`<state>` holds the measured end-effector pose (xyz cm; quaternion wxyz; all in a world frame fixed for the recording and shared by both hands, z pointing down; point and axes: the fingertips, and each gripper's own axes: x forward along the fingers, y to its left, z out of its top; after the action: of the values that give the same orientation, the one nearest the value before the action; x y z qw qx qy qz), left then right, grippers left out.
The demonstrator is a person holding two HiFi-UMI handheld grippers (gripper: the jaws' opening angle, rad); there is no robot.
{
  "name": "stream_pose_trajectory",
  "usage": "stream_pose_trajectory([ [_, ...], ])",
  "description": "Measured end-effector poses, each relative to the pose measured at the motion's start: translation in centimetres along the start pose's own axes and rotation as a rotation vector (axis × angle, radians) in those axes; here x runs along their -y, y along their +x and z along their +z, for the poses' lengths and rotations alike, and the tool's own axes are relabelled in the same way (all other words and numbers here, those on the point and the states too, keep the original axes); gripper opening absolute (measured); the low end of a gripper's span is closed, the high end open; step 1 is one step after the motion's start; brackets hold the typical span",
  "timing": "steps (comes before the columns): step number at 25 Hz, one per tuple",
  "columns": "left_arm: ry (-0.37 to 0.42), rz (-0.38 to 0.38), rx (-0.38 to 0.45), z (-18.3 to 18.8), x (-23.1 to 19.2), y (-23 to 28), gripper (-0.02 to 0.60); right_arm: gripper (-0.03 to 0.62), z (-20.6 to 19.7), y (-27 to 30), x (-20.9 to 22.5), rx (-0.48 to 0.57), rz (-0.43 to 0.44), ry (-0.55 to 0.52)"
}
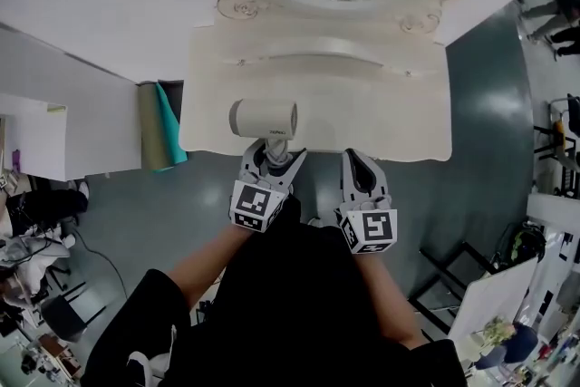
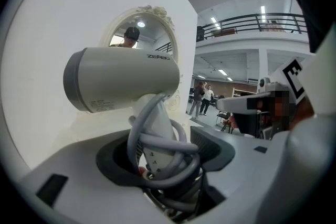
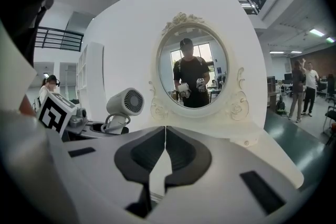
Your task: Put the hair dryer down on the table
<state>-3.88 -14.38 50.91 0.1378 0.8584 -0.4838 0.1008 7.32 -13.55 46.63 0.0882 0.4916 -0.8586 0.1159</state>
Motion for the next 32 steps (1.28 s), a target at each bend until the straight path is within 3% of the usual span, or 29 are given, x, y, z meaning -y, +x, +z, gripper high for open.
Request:
stream_pose_trajectory([
  [16, -0.084, -0.055, -0.145, -4.7, -3.7, 6.8, 0.291, 0.020, 0.8, 2.7, 0.6, -0.012, -0.060, 0.014],
  [23, -0.102, -0.092, -0.201, -6.8, -4.2, 8.7, 0.291, 0.020, 0.4, 4.3, -0.3, -0.036, -0.045, 0.005],
  [32, -0.155, -0.074, -0.266, -9.4, -5.8, 10.1, 0.291, 0.020, -0.4, 7.2, -2.3, -0.063, 0.007, -0.056],
])
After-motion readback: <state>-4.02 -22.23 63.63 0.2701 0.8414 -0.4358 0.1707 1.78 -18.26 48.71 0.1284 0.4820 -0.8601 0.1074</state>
